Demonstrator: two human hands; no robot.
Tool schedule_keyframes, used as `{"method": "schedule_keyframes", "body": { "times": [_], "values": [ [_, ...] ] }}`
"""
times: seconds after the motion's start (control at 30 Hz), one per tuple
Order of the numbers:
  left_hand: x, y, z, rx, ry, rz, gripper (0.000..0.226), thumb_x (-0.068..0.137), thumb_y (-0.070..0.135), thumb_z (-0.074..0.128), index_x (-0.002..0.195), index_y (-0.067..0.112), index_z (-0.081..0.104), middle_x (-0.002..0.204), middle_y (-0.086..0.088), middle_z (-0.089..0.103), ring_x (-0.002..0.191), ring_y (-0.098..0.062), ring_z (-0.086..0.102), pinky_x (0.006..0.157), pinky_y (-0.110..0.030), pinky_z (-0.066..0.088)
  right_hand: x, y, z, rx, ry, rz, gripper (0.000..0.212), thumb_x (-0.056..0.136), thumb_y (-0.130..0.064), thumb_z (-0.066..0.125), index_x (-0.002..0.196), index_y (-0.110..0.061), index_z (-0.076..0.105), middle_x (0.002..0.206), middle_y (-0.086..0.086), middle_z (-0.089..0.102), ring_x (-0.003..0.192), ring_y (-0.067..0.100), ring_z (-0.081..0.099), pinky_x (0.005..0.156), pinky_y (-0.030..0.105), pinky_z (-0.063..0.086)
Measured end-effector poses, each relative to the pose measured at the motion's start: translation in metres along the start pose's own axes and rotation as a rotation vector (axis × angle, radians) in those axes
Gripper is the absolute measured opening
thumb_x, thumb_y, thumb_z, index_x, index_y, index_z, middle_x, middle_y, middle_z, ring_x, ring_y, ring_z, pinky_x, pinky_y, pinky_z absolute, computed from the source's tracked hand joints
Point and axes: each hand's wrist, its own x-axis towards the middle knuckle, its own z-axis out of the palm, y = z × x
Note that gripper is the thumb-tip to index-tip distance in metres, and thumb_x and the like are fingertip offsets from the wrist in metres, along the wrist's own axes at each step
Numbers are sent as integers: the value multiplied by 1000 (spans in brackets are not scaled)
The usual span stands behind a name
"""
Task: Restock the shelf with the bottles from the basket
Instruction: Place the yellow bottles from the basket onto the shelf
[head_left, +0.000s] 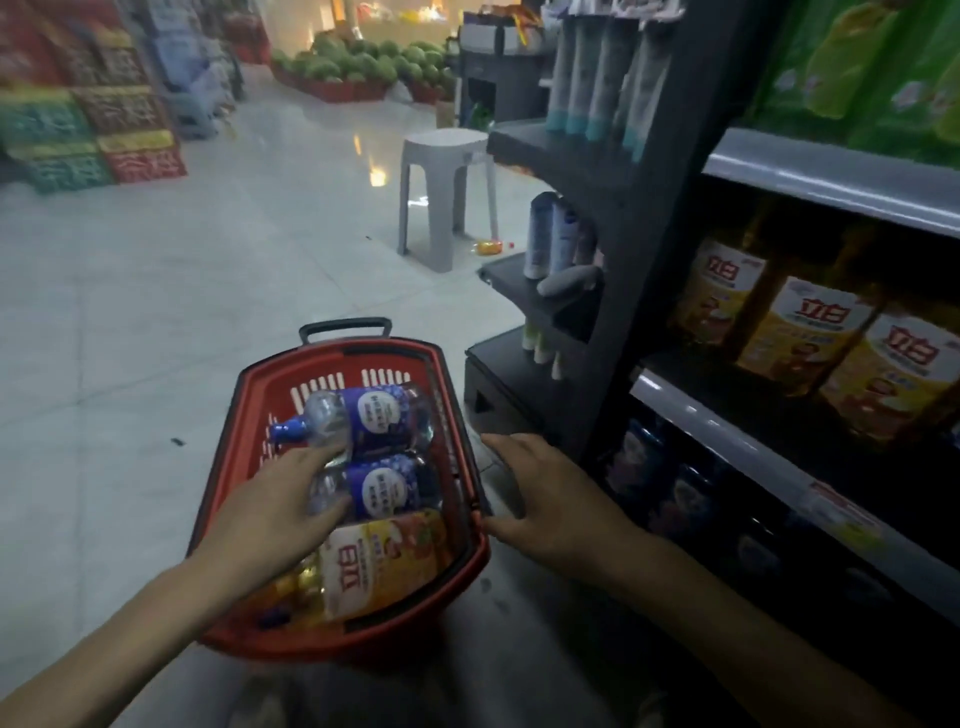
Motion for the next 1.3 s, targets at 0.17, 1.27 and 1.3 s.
{"method": "schedule_keyframes", "body": {
  "times": [0.17, 1.27, 1.3],
  "values": [
    [-17, -23, 10, 172, -63, 11, 67, 87, 59, 45, 147, 29, 54, 125, 5, 67, 108, -22, 68, 81, -39, 58, 16, -20, 37, -48, -171, -97, 70, 85, -34, 74, 147, -33, 43, 143, -8, 51, 130, 13, 50, 106, 36, 47],
    [-27, -57, -34, 40, 80, -50, 57, 100, 47, 54, 153, 29, 42, 145, 2, 51, 130, -21, 51, 102, -42, 49, 96, -65, 131, -69, -370, -48, 69, 58, -49, 90, 117, -36, 56, 108, -13, 67, 99, 8, 64, 89, 35, 56],
    [-26, -54, -39, 2, 128, -53, 57, 100, 45, 55, 153, 29, 43, 145, 3, 52, 130, -21, 51, 101, -41, 48, 93, -63, 128, 18, -317, -3, 71, 55, -50, 91, 116, -37, 57, 105, -14, 68, 97, 5, 64, 89, 35, 56]
  ]
}}
